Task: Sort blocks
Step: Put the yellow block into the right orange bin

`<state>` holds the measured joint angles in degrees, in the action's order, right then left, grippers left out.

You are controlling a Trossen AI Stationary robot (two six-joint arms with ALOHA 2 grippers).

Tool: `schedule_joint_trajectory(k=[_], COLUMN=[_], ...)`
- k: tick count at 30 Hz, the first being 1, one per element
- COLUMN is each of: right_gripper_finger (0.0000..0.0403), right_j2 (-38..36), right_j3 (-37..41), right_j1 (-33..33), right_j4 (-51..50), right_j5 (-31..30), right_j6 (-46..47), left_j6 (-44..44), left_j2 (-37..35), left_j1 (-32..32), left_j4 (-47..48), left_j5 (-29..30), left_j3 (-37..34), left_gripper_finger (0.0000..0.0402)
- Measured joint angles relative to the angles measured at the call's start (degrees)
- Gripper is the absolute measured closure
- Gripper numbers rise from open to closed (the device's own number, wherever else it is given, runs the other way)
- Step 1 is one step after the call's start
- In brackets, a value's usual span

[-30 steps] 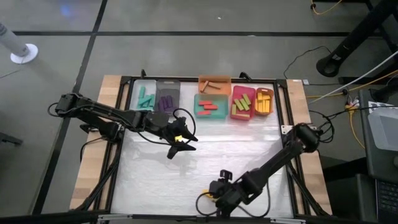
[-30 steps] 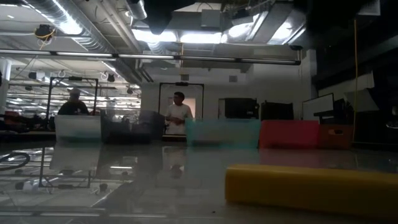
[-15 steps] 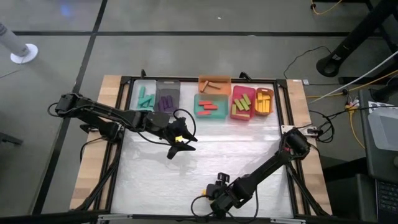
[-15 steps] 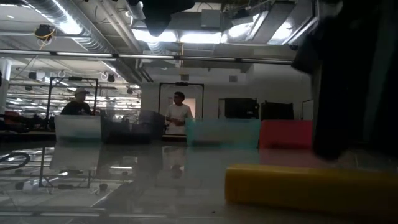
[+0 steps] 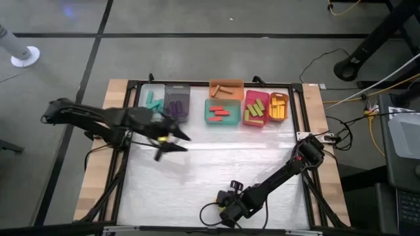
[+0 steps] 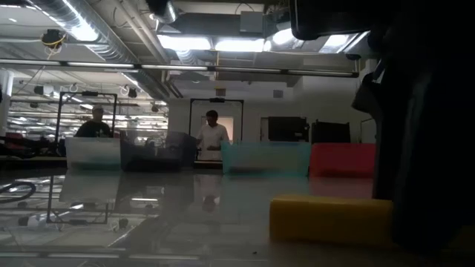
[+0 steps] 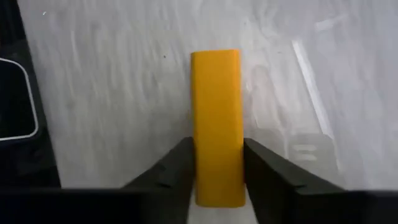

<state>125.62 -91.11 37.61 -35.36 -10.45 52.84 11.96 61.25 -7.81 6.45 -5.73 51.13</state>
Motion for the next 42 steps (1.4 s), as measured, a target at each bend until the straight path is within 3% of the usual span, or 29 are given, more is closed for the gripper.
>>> schedule_joint_trajectory(k=[3,10,18,22,30,42], right_gripper_finger=[0.0313,0.0313,0.0303,0.0309,0.0304,0.0301], right_j2=[-0.07,-1.83,-9.60,-15.14,-27.09,-41.17], right_j3=[-0.02,0.19,0.26,0.28,0.21,0.39], right_j1=[-0.66,-3.49,-8.50,-11.21,-17.22,-30.18], right_j4=[-0.25,-2.89,-10.67,-15.89,-29.69,-54.76], right_j5=[1.23,6.15,5.76,5.28,-0.97,-16.46], right_j6=[-0.20,-3.92,-7.66,-11.44,-17.67,-19.27], left_j6=[-0.63,4.18,3.90,3.05,2.72,1.36], left_j2=[-8.51,-27.84,-44.86,-51.57,-61.22,-60.96], left_j1=[-0.30,-2.62,-3.80,-3.80,-3.76,-3.77], left_j4=[8.77,22.76,23.10,18.80,9.91,8.07], left_j5=[2.07,7.97,8.19,12.07,17.76,25.37], left_j3=[0.00,-2.17,-14.18,-22.55,-35.03,-39.77], left_gripper_finger=[0.0208,0.0208,0.0208,0.0208,0.0208,0.0208])
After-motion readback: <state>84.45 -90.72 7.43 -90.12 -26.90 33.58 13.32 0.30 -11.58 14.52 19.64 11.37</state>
